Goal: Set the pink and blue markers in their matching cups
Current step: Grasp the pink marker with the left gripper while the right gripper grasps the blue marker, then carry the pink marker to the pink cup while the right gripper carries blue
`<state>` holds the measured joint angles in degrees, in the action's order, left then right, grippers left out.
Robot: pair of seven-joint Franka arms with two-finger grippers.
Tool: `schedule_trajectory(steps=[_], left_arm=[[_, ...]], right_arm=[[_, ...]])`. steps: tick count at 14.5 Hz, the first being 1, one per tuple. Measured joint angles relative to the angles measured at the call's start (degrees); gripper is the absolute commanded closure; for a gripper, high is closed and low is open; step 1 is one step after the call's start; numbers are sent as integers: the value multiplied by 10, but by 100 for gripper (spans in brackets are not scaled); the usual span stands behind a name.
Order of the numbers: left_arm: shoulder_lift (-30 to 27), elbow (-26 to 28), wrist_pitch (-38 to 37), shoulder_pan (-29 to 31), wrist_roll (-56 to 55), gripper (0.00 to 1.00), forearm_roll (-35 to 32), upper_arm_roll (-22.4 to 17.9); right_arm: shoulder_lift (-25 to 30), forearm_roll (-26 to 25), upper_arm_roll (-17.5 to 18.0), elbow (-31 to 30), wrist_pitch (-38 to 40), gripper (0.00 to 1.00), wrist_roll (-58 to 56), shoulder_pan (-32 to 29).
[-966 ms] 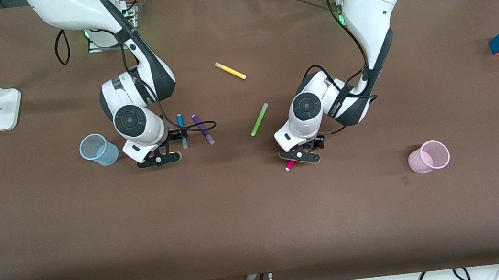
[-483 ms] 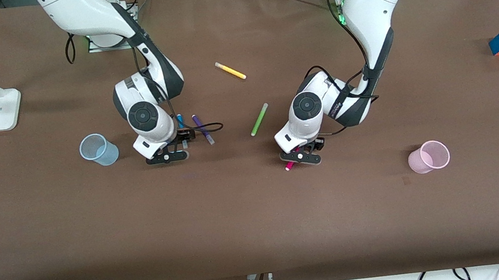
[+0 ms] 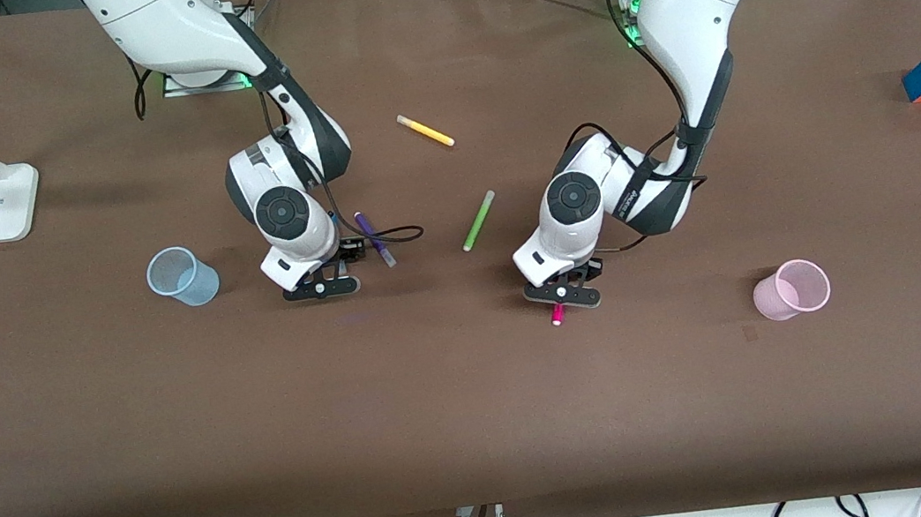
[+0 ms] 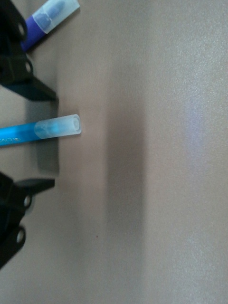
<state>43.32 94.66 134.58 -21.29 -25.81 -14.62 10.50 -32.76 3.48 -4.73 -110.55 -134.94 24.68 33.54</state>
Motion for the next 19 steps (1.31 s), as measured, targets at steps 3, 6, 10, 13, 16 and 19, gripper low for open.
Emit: schedule_trajectory(steps=[3, 6, 10, 13, 16, 19], left_arm=[[-4, -29, -78, 1, 24, 95, -2, -8], [-11, -86, -185, 2, 90, 95, -10, -25], [-17, -143, -297, 4, 198, 95, -70, -51], [-17, -158, -359, 4, 286, 94, -80, -85], [-17, -160, -380, 4, 413, 94, -81, -138], [-17, -161, -381, 5, 545, 94, -94, -195]], right_arm=[[0, 0, 0, 0, -3, 100, 0, 0], [0, 0, 0, 0, -5, 100, 0, 0], [12, 0, -3, 9, -15, 100, -41, 0], [59, 0, -22, 32, 46, 100, -106, -1], [116, 0, -65, 64, 164, 100, -260, -2], [154, 4, -115, 67, 224, 100, -432, -5]])
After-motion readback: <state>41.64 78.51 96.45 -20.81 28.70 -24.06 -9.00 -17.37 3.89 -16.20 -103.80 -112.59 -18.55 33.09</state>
